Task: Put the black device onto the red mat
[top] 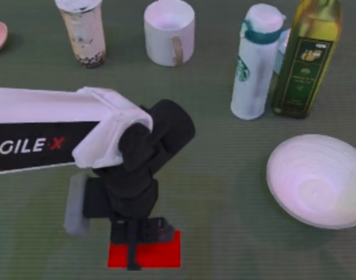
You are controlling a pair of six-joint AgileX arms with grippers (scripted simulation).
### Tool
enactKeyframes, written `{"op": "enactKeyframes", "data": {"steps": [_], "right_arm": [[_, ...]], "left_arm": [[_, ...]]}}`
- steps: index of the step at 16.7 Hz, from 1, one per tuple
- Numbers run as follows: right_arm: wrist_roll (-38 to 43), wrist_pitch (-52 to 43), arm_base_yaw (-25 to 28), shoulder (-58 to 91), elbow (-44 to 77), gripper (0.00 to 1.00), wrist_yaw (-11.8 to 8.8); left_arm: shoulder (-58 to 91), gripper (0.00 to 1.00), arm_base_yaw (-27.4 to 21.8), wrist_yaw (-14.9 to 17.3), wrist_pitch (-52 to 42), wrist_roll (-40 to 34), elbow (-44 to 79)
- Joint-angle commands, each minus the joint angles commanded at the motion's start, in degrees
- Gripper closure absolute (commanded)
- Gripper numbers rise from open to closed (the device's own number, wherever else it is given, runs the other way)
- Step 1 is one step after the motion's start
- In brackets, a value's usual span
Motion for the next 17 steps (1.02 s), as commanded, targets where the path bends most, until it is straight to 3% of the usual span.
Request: {"op": "enactKeyframes", "data": {"steps": [7,17], "right_arm": [[0.0,0.0,0.0,0.0,0.0,0.0,0.0],[0.0,0.0,0.0,0.0,0.0,0.0,0.0]], "left_arm": [[2.2,1.0,-0.2,0.0,5.6,0.0,-3.6],[2.2,0.25,-0.2,0.0,5.6,0.0,-3.6]]}}
